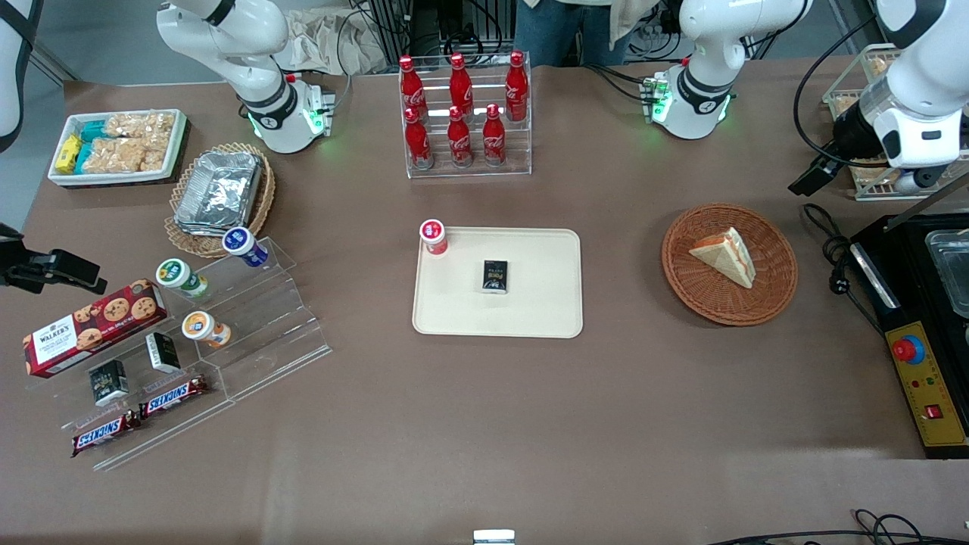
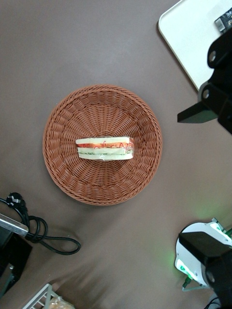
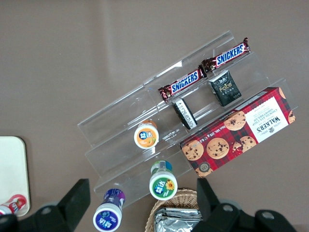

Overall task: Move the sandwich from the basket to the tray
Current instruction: 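Move the left gripper down over the wrapped sandwich in the wicker basket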

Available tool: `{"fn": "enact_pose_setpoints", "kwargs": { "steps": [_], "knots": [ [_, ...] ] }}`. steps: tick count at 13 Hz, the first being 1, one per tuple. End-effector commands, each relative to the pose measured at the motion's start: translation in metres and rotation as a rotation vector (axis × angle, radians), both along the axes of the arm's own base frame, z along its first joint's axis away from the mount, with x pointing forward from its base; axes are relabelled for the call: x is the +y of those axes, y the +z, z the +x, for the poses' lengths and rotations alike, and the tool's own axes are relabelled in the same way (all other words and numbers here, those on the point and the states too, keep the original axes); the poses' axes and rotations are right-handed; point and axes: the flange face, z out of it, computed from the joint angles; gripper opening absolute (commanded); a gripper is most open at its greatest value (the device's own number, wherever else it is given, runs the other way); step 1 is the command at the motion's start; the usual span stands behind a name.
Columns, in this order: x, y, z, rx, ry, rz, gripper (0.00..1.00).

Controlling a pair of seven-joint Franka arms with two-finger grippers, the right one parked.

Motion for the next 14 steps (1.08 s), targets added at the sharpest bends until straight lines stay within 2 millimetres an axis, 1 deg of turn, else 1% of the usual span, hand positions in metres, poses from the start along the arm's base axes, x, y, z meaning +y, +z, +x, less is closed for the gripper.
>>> {"fn": "enact_pose_setpoints", "kwargs": {
  "steps": [1,3,4,7,9,11,14],
  "knots": [
    [0.003,-0.036,-0.004,-0.026,0.054,0.001,1.0],
    [0.001,-0.08,-0.008,-0.042,0.118,0.008,1.0],
    [-0.001,-0.102,-0.007,-0.044,0.159,0.008,1.0],
    [-0.002,-0.162,0.011,-0.007,0.162,-0.006,1.0],
    [-0.016,-0.197,0.017,0.005,0.126,-0.015,1.0],
    [-0.018,-0.226,0.015,-0.009,0.115,-0.016,1.0],
    [-0.019,-0.259,0.011,-0.017,0.096,-0.018,1.0]
  ]
}}
